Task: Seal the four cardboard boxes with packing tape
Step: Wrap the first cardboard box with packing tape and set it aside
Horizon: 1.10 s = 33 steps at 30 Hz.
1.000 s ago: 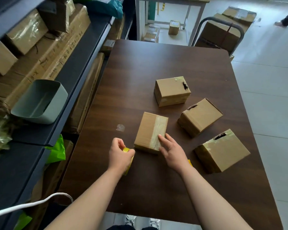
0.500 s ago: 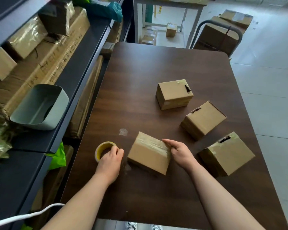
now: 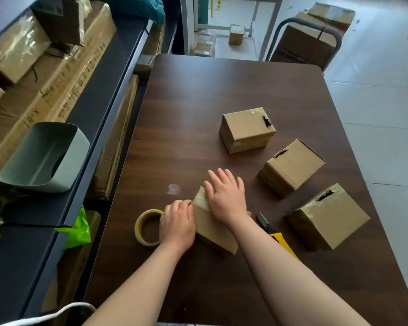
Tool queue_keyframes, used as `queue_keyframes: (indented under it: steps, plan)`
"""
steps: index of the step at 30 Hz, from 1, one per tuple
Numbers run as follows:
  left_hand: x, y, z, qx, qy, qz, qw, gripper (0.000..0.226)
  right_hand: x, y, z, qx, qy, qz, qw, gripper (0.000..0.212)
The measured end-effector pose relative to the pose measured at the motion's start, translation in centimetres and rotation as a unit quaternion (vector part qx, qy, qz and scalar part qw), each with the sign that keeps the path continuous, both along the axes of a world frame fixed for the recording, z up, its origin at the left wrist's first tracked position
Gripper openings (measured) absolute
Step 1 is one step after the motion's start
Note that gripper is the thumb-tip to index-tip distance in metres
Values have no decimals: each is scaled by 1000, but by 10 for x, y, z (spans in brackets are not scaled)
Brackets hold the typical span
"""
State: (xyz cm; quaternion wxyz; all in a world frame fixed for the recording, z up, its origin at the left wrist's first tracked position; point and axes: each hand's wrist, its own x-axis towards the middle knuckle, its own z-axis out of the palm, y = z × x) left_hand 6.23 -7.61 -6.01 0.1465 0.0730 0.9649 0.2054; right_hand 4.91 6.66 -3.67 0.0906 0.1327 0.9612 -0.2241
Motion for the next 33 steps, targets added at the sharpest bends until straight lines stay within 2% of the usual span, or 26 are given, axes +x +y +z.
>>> queue_keyframes:
  steps: [3,7,13,16,17,20,23,28,31,33]
  plan:
    - [-5,4,-7,-4,0,14,1000,38,-21,-18,-13,35,-26,36,998,55]
    - [-7,9,-14,-19,6,29,999,30,-28,-25,-30,60,-38,37,997,53]
    - [-5,8,-17,-11,10,35,999,34,-26,-23,-31,49,-18,43,998,52]
    - [-3,9,-17,-12,7,48,999,34,-1,-1,-31,109,-16,16,994,64]
    - [-2,9,-17,-10,5,48,999,34,10,7,-32,114,-23,-4,993,61]
    - [-1,13,-16,-3,9,41,999,34,22,16,-29,62,-37,-28,997,49]
    - [-1,10,-16,-1,2,48,999,35,20,16,-18,10,-34,-25,999,47]
    - [1,16,-16,3,-4,34,999,38,51,41,-27,-7,-61,-77,995,45]
    - [0,15,-15,-10,-13,34,999,40,48,42,-39,-104,-15,-124,987,48]
    - [-2,13,-13,-19,-18,30,999,42,48,40,-38,-205,31,-198,958,45]
